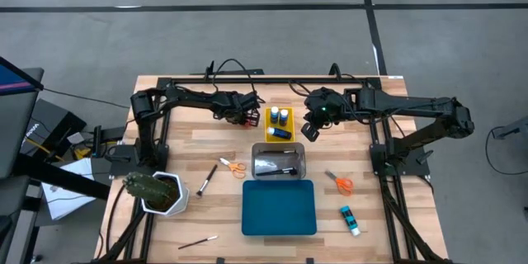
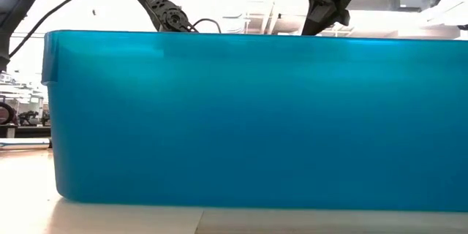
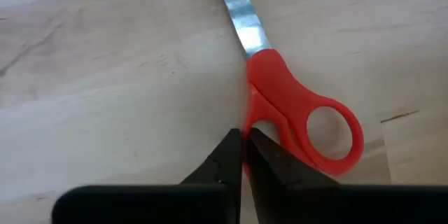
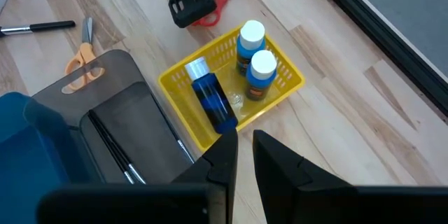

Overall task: Pick & Place Paint Supplies
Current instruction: Put the red scissors into the blue bin

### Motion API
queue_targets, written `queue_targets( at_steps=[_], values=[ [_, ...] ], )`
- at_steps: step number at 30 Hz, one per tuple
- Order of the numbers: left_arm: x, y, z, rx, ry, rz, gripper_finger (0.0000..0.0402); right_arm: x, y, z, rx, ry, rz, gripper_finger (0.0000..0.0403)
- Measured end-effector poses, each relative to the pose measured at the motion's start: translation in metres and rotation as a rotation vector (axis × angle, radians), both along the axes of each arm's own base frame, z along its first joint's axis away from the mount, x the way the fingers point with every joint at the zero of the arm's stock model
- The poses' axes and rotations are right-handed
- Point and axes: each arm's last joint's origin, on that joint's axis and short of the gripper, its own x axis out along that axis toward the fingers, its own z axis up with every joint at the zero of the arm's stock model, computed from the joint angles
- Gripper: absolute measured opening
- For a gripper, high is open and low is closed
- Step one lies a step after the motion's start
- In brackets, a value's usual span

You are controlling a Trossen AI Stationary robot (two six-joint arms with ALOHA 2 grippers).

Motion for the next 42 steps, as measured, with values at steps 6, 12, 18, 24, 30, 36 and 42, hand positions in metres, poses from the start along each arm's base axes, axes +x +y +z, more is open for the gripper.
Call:
queue_targets(
  at_steps=[6,12,18,24,30,36,42],
  values=[
    [0.000,0.001,0.000,0.011,0.011,-0.025,0.0004,0.000,0.000,0.000,0.000,0.000,0.000,0.0043],
    [0.000,0.000,0.006,0.030,0.009,-0.062,0.0002,0.000,0.000,0.000,0.000,0.000,-0.001,0.0043],
    [-0.005,0.006,0.020,0.072,-0.015,-0.070,0.0001,0.000,0.000,0.000,0.001,0.000,-0.001,0.0043],
    [-0.006,0.006,0.025,0.083,-0.005,-0.147,0.0001,0.000,0.000,0.000,0.000,0.000,-0.001,0.0043],
    [-0.005,0.006,0.036,0.096,-0.042,-0.243,0.0000,-0.001,0.000,-0.001,0.000,0.009,0.000,0.0043],
    [-0.004,0.006,0.048,0.129,-0.058,-0.452,0.0000,-0.001,-0.001,-0.001,-0.009,0.017,0.005,0.0043],
    [-0.006,0.001,0.057,0.121,-0.099,-0.710,0.0000,-0.001,-0.002,-0.001,-0.010,0.017,0.002,0.0043]
  ],
)
